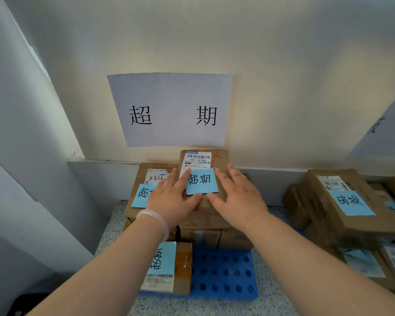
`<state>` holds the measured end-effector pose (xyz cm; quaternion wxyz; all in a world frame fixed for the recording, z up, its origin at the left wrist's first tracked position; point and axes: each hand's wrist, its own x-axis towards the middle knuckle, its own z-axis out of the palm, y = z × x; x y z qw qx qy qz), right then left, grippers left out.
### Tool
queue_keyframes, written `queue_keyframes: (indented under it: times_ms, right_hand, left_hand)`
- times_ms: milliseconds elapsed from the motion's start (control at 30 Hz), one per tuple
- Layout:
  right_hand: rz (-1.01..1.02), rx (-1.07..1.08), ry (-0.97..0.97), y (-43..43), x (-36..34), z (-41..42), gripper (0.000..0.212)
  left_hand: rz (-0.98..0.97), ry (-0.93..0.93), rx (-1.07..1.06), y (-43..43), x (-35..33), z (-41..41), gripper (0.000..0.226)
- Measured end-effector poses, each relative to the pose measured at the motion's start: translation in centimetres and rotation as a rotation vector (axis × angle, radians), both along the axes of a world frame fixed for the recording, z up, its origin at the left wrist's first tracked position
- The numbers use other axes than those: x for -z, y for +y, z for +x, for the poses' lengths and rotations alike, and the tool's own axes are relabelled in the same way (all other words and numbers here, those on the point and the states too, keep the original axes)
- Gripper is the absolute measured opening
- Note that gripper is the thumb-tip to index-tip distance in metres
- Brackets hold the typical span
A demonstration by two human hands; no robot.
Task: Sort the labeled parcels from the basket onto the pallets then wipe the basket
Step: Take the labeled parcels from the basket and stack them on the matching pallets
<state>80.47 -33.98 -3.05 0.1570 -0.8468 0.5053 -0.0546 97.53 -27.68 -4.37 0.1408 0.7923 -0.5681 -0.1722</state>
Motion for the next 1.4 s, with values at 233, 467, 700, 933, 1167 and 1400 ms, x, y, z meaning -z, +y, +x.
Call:
queue_keyframes:
  times_ms: [233, 467, 700, 933, 1167, 1400]
  right_hand:
    - [-0.089, -0.028, 0.037, 4.9, 0.3, -3.8, 0.082]
    - [-0.113, 0.038, 0.045, 12.2, 1.6, -9.0, 0.091]
    - [-0.111, 0.251, 0.078, 19.1, 3.0, -17.9, 0.098]
    - [-0.18, 0.427, 0.089, 25.9, 1.1, -26.7, 0.099]
    - [-0.201, 0.636, 0.153, 36.7, -0.4, -40.4, 0.1]
    - [-0.219, 0.884, 0.142, 49.6, -0.3, -54.2, 0.099]
  left_hand:
    - [-0.052, -0.132, 0.07, 3.5, -1.2, -2.1, 0.077]
    - [-0.169, -0.262, 0.285, 7.1, 0.2, -7.7, 0.085]
    - [-0.169, -0.278, 0.543, 10.0, 0.4, -17.0, 0.089]
    - [-0.267, -0.286, 0.752, 13.9, -1.5, -28.0, 0.087]
    - [-0.35, -0.245, 0.96, 21.7, -3.1, -43.9, 0.085]
    - [-0.405, -0.171, 1.181, 31.1, -2.6, -60.3, 0.088]
